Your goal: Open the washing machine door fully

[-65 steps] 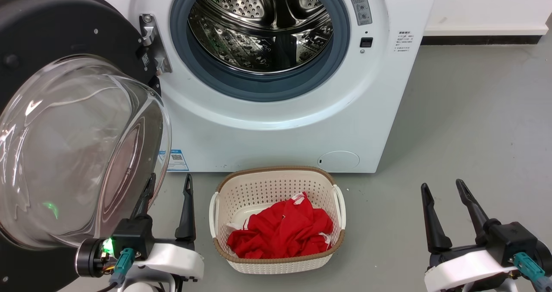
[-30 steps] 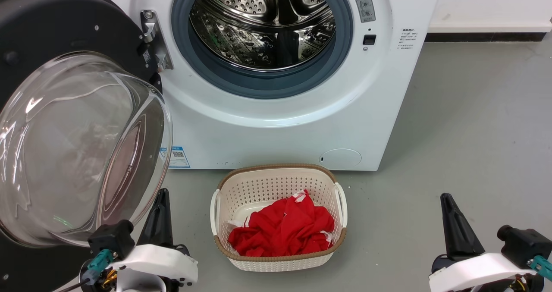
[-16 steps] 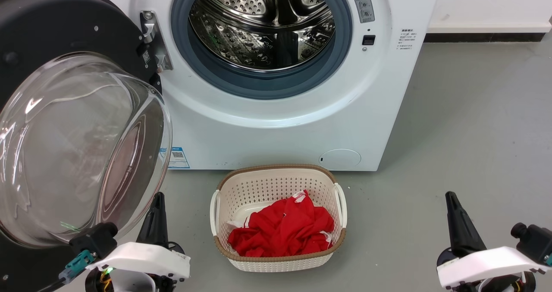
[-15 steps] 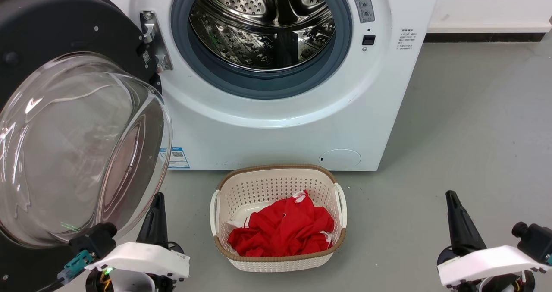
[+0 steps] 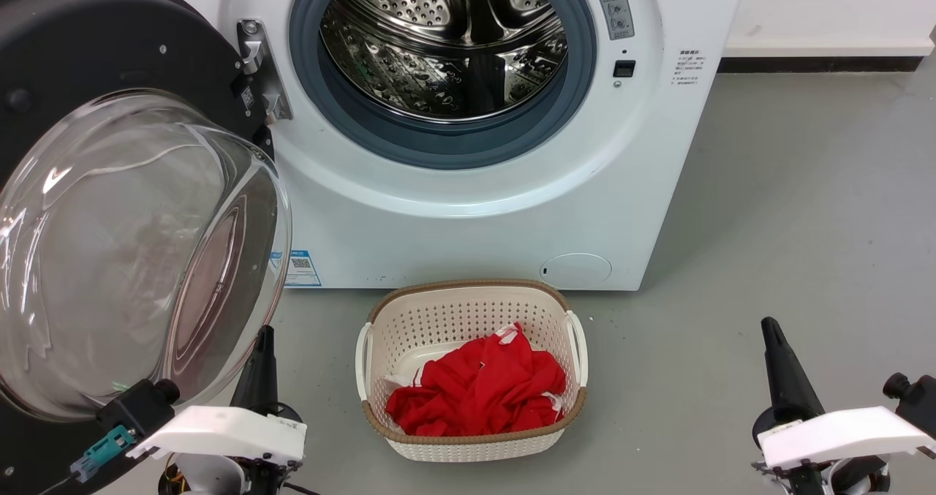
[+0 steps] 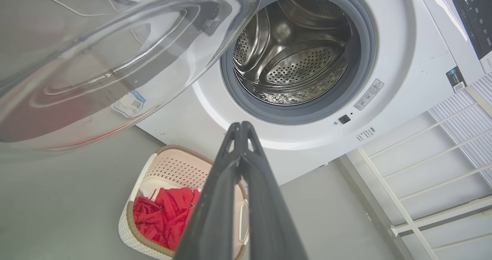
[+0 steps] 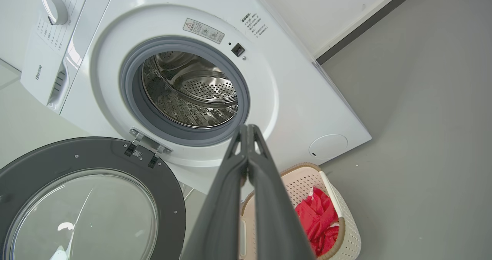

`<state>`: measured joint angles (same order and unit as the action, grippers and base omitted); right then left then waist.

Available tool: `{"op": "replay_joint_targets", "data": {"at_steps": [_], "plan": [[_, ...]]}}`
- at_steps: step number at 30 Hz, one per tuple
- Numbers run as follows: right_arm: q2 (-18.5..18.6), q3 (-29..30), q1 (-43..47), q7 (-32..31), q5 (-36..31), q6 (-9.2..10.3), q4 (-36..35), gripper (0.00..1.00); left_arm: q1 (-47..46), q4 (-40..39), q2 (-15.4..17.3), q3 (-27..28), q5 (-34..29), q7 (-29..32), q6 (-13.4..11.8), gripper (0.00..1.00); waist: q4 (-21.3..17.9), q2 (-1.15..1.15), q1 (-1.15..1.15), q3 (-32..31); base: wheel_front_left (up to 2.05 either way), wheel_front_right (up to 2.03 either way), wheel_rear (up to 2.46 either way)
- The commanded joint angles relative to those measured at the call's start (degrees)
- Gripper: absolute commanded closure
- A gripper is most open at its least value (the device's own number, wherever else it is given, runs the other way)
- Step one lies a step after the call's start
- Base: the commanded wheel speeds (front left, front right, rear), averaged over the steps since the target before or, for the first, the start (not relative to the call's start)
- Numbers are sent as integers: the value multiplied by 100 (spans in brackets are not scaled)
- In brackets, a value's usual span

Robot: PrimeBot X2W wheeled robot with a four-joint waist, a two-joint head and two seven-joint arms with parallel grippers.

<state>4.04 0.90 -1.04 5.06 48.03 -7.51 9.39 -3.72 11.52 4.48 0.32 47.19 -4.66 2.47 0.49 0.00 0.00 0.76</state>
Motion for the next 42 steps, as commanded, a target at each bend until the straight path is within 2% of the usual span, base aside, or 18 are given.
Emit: {"op": "replay_joint_targets", "data": {"at_steps": [1,21,42], "plan": [[50,16,-133,-21,180,1,-35,100,-142,-40,-10,37,166,36,25,100,-1,0,0,-1,0,0,0],[60,112,-267,-319,1600,1,115,100,-201,49,-54,229,1547,385,184,100,-13,0,0,-15,0,0,0],[52,209,-380,-584,2761,2,249,100,-230,131,-96,386,2691,673,318,100,-24,0,0,-29,0,0,0]]}}
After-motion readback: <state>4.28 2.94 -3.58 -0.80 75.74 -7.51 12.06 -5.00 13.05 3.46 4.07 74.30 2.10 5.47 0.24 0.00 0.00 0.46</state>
